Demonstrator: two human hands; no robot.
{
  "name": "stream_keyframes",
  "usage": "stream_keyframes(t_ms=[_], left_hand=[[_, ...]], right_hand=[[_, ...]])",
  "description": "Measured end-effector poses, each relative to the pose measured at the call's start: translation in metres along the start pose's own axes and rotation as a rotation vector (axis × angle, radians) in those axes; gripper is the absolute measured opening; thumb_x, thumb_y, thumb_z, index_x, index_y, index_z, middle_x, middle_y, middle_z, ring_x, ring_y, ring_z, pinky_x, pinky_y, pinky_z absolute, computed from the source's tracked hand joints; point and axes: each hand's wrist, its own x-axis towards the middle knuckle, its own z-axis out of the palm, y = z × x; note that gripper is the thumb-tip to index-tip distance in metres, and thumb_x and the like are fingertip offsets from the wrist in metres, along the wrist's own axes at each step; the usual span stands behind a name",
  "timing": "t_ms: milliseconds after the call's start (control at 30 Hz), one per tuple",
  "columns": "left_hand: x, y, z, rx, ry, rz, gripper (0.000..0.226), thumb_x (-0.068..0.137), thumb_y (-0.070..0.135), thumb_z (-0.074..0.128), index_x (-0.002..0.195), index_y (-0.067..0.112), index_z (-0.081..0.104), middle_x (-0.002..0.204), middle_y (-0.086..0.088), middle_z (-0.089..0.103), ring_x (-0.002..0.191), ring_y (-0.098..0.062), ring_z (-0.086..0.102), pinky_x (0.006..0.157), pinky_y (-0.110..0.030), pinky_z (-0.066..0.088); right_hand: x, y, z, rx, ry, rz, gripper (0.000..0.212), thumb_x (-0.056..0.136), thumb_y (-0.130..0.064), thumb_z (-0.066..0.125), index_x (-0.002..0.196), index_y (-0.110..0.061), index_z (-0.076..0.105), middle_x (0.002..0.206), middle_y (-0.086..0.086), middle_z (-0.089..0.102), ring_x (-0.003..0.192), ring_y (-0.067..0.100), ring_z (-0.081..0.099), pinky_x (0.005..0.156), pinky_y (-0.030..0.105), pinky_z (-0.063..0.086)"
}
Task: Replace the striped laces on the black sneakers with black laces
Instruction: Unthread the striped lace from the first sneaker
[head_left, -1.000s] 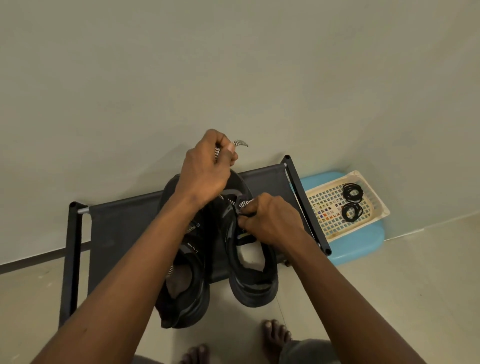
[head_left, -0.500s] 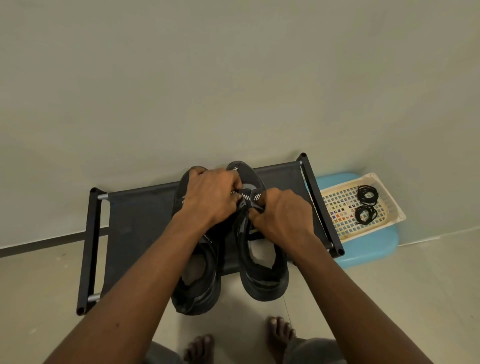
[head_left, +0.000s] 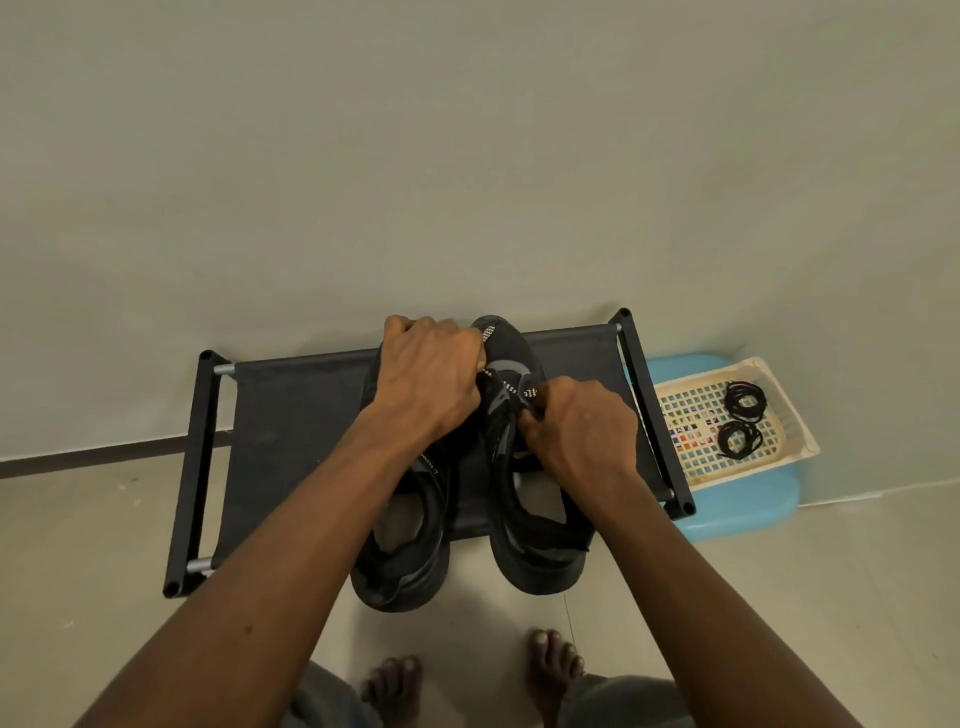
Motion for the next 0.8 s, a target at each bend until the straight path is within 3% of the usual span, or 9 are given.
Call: stream_keyframes(t_ms=[167,300,400,467,533,567,633,700,800], left_hand=[[-0.003,-0.021,-0.018,-0.076,0.08,-0.083,0.019,0.092,0.018,0.062,0.105,0.031,0.068,0.102,0.002,0.066,0.1,-0.025,0.062,0.097,-0.045,0.034],[-0.007,-0.047,-0.033,-0.168,0.208,-0.223,0.015,0.097,0.014,0.056,0.096,0.028,0.061,0.093,0.004,0.057,0.091,-0.021,0.056,0.09,-0.044,0.036],[-0.012,-0.044,-0.027,-0.721,0.221,-0.307,0.014,0.106,0.016,0.051,0.096,0.021,0.061,0.097,0.008,0.067,0.082,-0.001,0.064,0.083,-0.023,0.047],[-0.014,-0.029,-0.019,-1.308,0.158,-0.421,0.018,0.111,0.018,0.046,0.101,0.017,0.06,0.097,0.003,0.076,0.088,-0.008,0.073,0.085,-0.029,0.056],[-0.013,-0.014,-0.011,-1.58,0.075,-0.499,0.019,0.112,0.018,0.044,0.102,0.015,0.059,0.082,-0.001,0.073,0.08,-0.019,0.073,0.079,-0.033,0.057],[-0.011,-0.011,-0.007,-1.513,0.047,-0.47,0.018,0.111,0.018,0.045,0.101,0.015,0.059,0.076,-0.001,0.067,0.073,-0.018,0.069,0.075,-0.032,0.054],[-0.007,-0.009,0.001,-1.128,-0.009,-0.303,0.015,0.108,0.027,0.051,0.099,0.02,0.061,0.077,0.005,0.062,0.07,-0.013,0.061,0.07,-0.03,0.048],[-0.004,-0.009,0.005,-0.824,-0.101,-0.169,0.013,0.103,0.038,0.06,0.098,0.026,0.062,0.081,0.011,0.063,0.075,-0.009,0.06,0.07,-0.027,0.045],[-0.004,-0.004,0.008,-0.551,-0.212,-0.056,0.009,0.096,0.03,0.071,0.1,0.028,0.063,0.086,0.012,0.064,0.088,-0.014,0.064,0.078,-0.029,0.046]], right_hand=[[0.0,-0.002,-0.001,-0.042,-0.003,0.009,0.028,0.101,-0.043,0.057,0.094,-0.018,0.067,0.069,-0.002,0.053,0.064,0.02,0.056,0.057,0.028,0.043],[-0.001,-0.001,-0.003,-0.012,-0.009,0.004,0.03,0.099,-0.048,0.058,0.097,-0.018,0.066,0.079,0.001,0.063,0.073,0.023,0.064,0.061,0.03,0.046],[-0.002,-0.003,-0.006,0.009,-0.009,-0.002,0.03,0.098,-0.048,0.058,0.095,-0.019,0.065,0.08,0.001,0.064,0.077,0.025,0.067,0.062,0.03,0.047],[-0.002,-0.005,-0.007,0.006,-0.012,-0.006,0.026,0.099,-0.043,0.058,0.091,-0.019,0.063,0.077,0.0,0.062,0.075,0.024,0.067,0.062,0.031,0.05],[-0.002,-0.006,-0.007,-0.012,0.012,-0.01,0.023,0.1,-0.036,0.057,0.085,-0.02,0.06,0.073,-0.001,0.06,0.07,0.022,0.064,0.06,0.031,0.05],[-0.002,-0.007,-0.007,-0.025,0.019,-0.012,0.022,0.101,-0.033,0.056,0.083,-0.021,0.058,0.07,-0.002,0.056,0.068,0.021,0.062,0.058,0.03,0.048],[-0.002,-0.006,-0.005,-0.028,0.023,-0.014,0.02,0.102,-0.03,0.056,0.084,-0.021,0.058,0.07,-0.004,0.053,0.069,0.02,0.063,0.058,0.029,0.047],[-0.001,-0.005,-0.006,-0.021,0.017,-0.007,0.017,0.101,-0.03,0.056,0.09,-0.019,0.062,0.074,-0.002,0.055,0.074,0.023,0.067,0.06,0.03,0.049],[0.0,-0.004,-0.01,-0.013,-0.003,0.011,0.017,0.101,-0.031,0.056,0.095,-0.017,0.064,0.081,0.001,0.063,0.079,0.024,0.068,0.062,0.031,0.049]])
